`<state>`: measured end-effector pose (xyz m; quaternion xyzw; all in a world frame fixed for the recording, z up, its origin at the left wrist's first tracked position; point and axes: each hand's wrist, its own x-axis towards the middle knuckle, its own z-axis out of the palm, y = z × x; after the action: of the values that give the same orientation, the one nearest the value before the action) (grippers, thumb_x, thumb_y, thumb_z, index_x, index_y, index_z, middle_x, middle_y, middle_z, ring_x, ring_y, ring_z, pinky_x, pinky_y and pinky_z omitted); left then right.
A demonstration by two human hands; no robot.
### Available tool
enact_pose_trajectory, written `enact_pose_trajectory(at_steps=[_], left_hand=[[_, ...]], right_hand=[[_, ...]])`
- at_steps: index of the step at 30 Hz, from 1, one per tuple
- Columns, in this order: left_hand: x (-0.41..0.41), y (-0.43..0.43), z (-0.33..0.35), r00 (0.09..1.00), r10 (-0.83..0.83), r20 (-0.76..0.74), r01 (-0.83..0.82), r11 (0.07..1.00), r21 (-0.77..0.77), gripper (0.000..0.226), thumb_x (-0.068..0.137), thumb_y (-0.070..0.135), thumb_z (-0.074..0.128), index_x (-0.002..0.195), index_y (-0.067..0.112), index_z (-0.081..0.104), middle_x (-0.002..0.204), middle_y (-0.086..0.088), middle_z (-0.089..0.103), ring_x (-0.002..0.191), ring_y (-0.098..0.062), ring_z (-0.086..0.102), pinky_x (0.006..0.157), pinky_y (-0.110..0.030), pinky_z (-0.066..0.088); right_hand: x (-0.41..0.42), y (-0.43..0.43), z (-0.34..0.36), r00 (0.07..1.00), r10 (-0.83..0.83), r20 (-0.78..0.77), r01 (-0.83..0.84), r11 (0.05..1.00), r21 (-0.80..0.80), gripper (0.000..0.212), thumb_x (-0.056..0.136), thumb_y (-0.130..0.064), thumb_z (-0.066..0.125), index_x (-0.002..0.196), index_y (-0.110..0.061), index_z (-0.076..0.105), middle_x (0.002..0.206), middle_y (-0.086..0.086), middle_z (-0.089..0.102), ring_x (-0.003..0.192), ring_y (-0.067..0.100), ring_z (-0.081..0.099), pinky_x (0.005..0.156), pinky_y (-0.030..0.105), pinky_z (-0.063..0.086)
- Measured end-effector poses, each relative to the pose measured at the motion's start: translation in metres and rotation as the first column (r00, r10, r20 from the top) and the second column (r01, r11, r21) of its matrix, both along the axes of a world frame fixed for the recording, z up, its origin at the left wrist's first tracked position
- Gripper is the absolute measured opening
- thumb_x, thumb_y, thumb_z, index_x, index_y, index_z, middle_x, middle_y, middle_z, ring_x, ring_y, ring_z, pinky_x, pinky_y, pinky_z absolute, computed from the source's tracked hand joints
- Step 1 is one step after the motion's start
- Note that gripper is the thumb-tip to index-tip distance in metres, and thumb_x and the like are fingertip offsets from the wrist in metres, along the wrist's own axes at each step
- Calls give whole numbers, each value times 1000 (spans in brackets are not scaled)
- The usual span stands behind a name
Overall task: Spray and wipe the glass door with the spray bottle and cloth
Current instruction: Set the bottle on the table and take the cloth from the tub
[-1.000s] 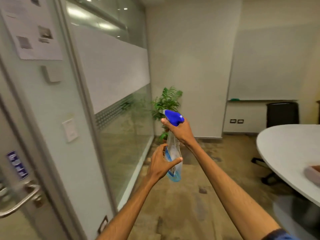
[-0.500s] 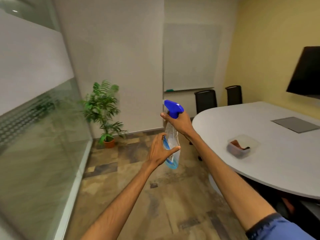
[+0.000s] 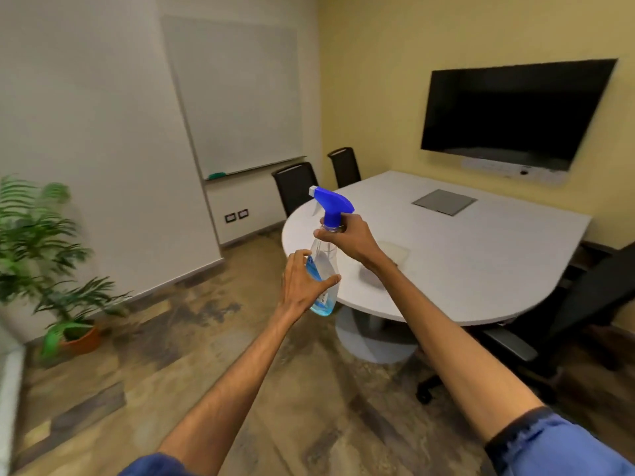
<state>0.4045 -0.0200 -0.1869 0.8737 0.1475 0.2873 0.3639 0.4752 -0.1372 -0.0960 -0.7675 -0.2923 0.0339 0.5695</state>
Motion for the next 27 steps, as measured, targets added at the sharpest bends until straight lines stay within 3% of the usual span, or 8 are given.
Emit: enact_pose_trajectory(at_steps=[3, 7, 12, 15, 19, 27], left_hand=[[50, -14, -10, 998, -61, -13, 61, 998, -9, 74, 67, 55, 82, 120, 14, 49, 112, -4, 54, 97, -17, 55, 82, -29, 52], [122, -35, -20, 989, -127, -73, 125, 991, -37, 80, 67, 62, 79, 125, 19, 45, 117, -3, 52, 98, -14, 55, 79, -22, 46], [213, -58, -24, 929, -300, -216, 278, 952, -125, 88, 68, 72, 70, 137, 28, 37, 138, -1, 54, 120, -23, 60, 85, -23, 47], [264, -64, -27, 840, -455, -296, 408, 889, -208, 73, 78, 61, 70, 136, 26, 42, 138, -4, 57, 115, -22, 63, 85, -24, 53], [318, -69, -35, 723, -573, -386, 537, 818, -207, 57, 85, 38, 74, 131, 17, 50, 130, -9, 61, 108, -23, 65, 91, -36, 59], [437, -105, -44, 653, -652, -385, 676, 731, -93, 59, 84, 23, 75, 136, 10, 49, 134, -11, 61, 114, -28, 63, 96, -40, 55]], right_hand=[[42, -16, -7, 997, -69, -16, 69, 997, -29, 45, 85, -23, 77, 123, -6, 60, 118, 13, 68, 102, 21, 63, 80, 22, 48], [106, -39, -14, 992, -124, -11, 122, 988, -98, 49, 85, -23, 77, 126, -4, 59, 121, 13, 67, 108, 25, 63, 90, 31, 50], [191, -66, -21, 985, -174, -3, 171, 971, -170, 51, 84, -21, 78, 127, -3, 58, 120, 13, 67, 107, 26, 64, 92, 35, 52], [238, -88, -29, 982, -187, 15, 186, 959, -215, 50, 83, -17, 78, 126, -2, 59, 120, 14, 68, 108, 28, 65, 94, 36, 52], [285, -118, -45, 975, -223, -15, 214, 948, -237, 51, 81, -13, 79, 127, -1, 58, 119, 16, 69, 110, 28, 65, 95, 36, 53], [384, -151, -74, 942, -321, -98, 293, 929, -224, 51, 82, -8, 77, 128, -1, 57, 120, 16, 69, 111, 28, 65, 91, 31, 51]])
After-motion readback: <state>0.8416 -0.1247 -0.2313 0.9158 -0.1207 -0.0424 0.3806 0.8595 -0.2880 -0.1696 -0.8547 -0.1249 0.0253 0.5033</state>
